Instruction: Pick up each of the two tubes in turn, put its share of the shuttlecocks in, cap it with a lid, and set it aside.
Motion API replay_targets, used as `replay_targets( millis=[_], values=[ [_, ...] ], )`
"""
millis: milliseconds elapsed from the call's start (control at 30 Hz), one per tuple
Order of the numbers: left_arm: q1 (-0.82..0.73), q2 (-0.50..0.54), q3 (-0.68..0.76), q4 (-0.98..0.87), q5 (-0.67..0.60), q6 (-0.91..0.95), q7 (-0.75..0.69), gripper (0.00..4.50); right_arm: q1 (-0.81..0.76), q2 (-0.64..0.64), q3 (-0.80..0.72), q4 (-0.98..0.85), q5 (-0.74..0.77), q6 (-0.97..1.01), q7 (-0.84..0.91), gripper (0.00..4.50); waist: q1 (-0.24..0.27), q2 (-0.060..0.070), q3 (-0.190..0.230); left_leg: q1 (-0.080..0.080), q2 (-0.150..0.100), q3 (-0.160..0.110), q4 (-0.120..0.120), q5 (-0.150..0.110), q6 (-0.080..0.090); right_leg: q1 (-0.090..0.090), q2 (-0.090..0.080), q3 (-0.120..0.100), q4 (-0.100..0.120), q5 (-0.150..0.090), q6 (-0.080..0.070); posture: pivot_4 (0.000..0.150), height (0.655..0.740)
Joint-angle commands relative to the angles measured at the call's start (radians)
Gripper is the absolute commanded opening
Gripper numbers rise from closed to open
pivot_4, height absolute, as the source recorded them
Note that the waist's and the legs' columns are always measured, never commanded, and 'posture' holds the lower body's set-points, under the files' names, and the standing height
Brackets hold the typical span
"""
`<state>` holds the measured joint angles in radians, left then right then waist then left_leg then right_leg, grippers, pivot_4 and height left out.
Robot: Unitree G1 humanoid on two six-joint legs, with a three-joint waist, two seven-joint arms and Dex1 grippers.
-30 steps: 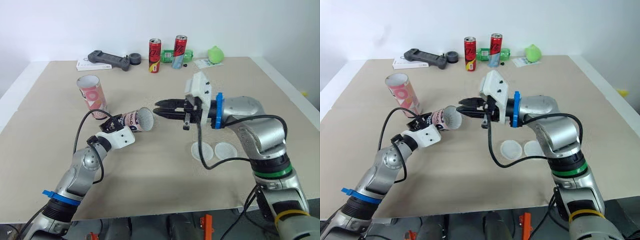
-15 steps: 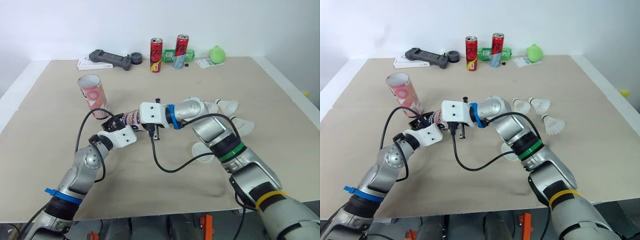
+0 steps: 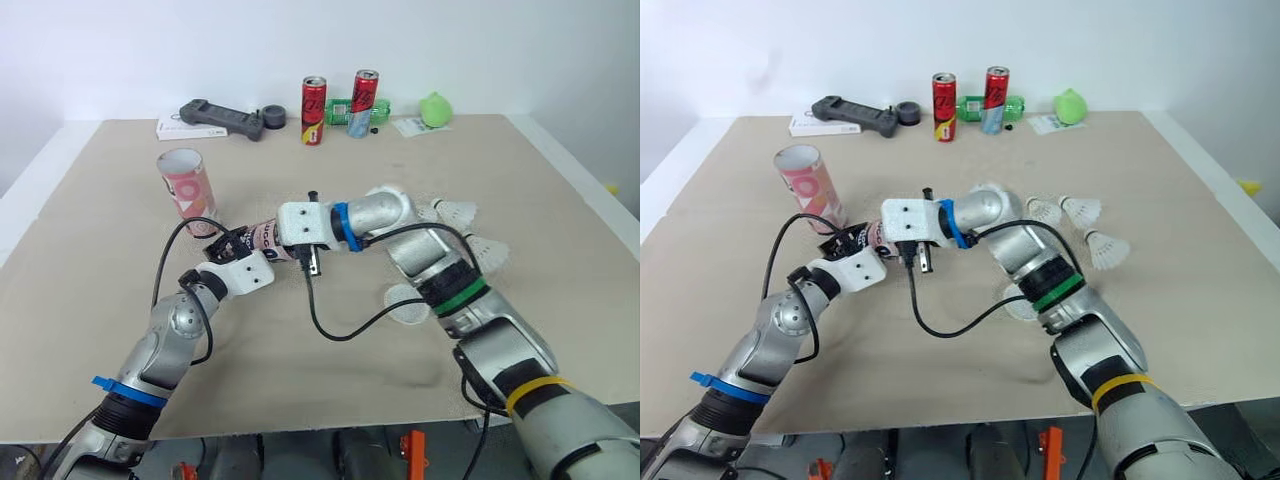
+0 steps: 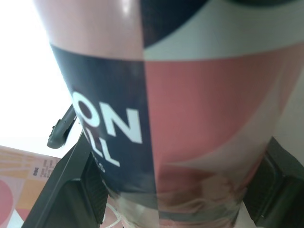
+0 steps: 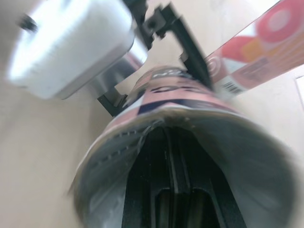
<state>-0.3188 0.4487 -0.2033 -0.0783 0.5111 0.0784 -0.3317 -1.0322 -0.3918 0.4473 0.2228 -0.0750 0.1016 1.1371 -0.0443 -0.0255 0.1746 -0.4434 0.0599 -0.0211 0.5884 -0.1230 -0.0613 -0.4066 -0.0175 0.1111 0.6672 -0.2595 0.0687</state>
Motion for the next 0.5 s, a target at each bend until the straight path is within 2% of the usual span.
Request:
replay_targets(
  millis=[33, 167, 267, 367, 433, 500],
  values=[
    [0.000, -0.006, -0.013, 0.001, -0.001, -0.004, -0.001, 3.23, 0.019, -0.044, -0.070, -0.152, 0.060, 0.070, 0.035, 0.04, 0.000, 0.000, 0.000, 0.000, 0.000, 0.000, 0.000, 0.000, 0.000, 0.000, 0.000, 0.000, 0.000, 0.000, 0.000, 0.150, 0.7400],
    [-0.010, -0.011, -0.014, 0.012, -0.007, -0.009, -0.002, 3.23, 0.072, -0.112, -0.135, -0.274, 0.125, 0.171, 0.050, 0.04, -0.001, 0.000, 0.000, 0.000, 0.000, -0.001, -0.001, 0.000, 0.000, 0.000, 0.000, 0.000, 0.000, -0.001, -0.001, 0.150, 0.7400],
    [-0.022, -0.032, 0.011, 0.019, -0.051, -0.019, 0.004, 3.23, 0.144, -0.164, -0.241, -0.357, 0.244, 0.288, 0.053, 0.04, 0.004, 0.000, 0.000, 0.000, 0.000, -0.001, 0.000, 0.000, 0.000, 0.001, 0.000, 0.000, 0.000, -0.001, 0.000, 0.150, 0.7400],
    [-0.035, -0.096, 0.052, 0.011, -0.158, -0.004, -0.004, 3.23, 0.236, -0.233, -0.352, -0.420, 0.365, 0.399, 0.069, 0.04, 0.008, -0.001, 0.000, 0.000, -0.004, -0.001, 0.000, 0.000, 0.000, 0.002, -0.004, 0.000, 0.000, -0.001, 0.001, 0.150, 0.7400],
    [-0.053, -0.161, 0.093, -0.010, -0.272, 0.015, -0.021, 3.23, 0.306, -0.283, -0.428, -0.428, 0.435, 0.471, 0.074, 0.04, 0.008, -0.001, 0.000, -0.001, -0.006, 0.000, 0.000, 0.000, 0.000, 0.002, -0.006, 0.000, -0.001, 0.000, 0.002, 0.150, 0.7400],
    [-0.069, -0.247, 0.139, -0.041, -0.440, 0.045, -0.058, 3.23, 0.395, -0.358, -0.472, -0.382, 0.444, 0.504, 0.086, 0.65, 0.015, -0.002, 0.001, -0.003, -0.007, -0.002, 0.001, 0.000, 0.000, 0.001, -0.006, 0.000, -0.001, 0.000, 0.002, 0.150, 0.7400]
  ],
)
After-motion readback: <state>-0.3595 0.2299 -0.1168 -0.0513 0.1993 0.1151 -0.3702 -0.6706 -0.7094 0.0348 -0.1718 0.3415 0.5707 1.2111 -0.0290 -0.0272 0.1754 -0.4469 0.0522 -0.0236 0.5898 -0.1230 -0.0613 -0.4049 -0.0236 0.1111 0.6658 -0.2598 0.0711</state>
